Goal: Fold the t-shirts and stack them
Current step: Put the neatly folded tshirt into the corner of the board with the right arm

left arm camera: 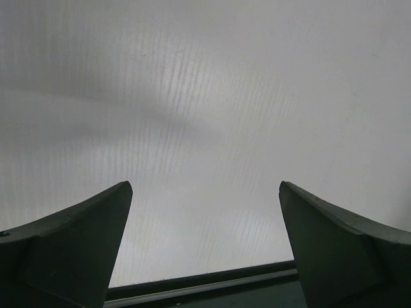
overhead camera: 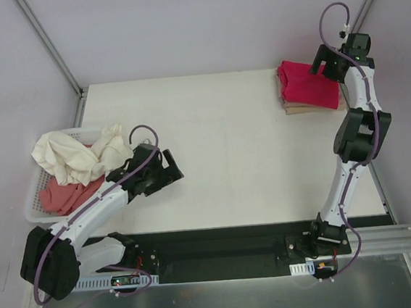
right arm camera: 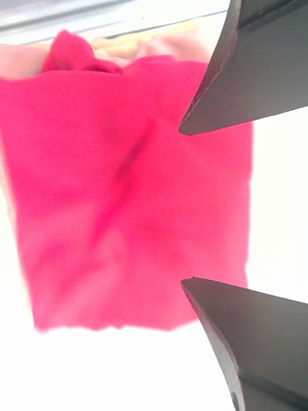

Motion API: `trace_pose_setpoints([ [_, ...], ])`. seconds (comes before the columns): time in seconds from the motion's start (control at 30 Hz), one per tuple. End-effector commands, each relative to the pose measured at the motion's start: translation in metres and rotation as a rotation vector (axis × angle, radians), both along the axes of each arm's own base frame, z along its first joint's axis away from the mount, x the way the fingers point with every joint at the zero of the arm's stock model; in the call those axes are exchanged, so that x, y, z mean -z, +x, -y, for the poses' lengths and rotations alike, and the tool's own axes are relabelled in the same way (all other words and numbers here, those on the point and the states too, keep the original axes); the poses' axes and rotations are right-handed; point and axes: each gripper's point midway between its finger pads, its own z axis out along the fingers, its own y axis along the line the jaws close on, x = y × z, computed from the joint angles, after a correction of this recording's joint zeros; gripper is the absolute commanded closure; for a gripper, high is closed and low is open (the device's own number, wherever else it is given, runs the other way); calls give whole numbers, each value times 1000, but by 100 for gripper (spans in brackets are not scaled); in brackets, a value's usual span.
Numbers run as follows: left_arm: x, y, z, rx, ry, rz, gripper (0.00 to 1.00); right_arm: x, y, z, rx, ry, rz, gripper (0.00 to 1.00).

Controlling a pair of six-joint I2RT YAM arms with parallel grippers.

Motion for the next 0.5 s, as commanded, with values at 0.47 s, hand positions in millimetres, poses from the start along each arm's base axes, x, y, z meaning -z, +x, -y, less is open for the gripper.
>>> trace_pose_setpoints([
  [0.47,-50,-14,-12,7,-86,189,1,-99,-212,-142,-85,-88,211,3],
])
